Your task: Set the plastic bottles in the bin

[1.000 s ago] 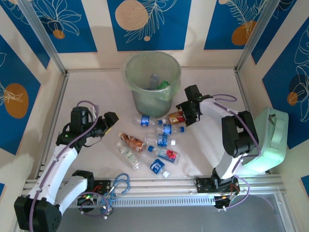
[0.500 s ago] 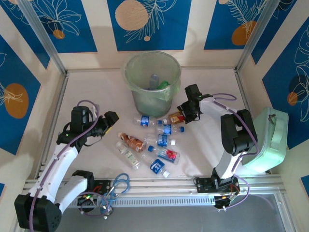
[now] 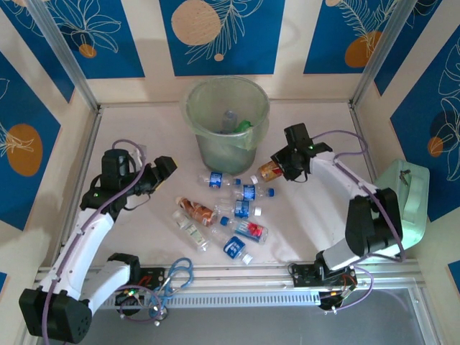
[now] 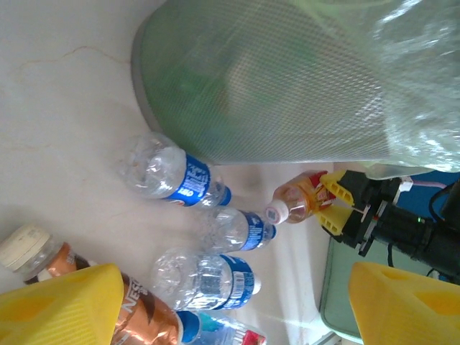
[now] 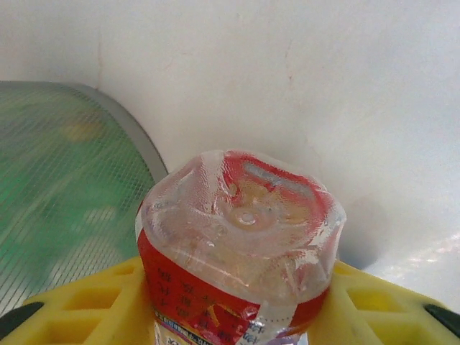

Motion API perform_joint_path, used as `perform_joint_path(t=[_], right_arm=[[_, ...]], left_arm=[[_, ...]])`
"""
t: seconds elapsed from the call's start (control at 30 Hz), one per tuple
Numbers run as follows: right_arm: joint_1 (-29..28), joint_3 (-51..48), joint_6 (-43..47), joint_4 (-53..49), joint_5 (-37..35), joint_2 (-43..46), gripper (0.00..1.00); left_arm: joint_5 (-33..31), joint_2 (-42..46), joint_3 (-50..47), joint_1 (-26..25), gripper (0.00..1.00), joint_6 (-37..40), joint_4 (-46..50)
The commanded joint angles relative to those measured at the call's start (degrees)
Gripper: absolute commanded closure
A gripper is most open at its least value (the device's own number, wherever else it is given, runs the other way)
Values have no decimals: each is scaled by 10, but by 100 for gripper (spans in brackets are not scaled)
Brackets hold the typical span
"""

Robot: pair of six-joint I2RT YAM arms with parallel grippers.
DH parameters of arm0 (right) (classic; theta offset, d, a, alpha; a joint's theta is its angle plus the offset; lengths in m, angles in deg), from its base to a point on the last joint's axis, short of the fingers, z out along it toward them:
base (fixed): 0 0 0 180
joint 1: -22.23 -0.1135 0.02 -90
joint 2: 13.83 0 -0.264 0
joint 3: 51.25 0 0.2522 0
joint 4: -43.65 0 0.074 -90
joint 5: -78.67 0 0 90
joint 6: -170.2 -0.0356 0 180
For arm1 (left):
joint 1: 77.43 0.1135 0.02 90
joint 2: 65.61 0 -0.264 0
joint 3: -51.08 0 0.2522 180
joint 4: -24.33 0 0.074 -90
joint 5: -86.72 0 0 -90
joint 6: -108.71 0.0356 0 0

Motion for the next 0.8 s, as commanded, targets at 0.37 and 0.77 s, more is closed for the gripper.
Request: perform_joint_path(t=[0.37,0.77], right_arm=[[-58,-12,142,44,48,281,53],[-150,66,171,189,156,249,52]], left_arm=[[145,-8,30,-74,20,-85,-220],[160,-57,88,-180,0,-97,-366]])
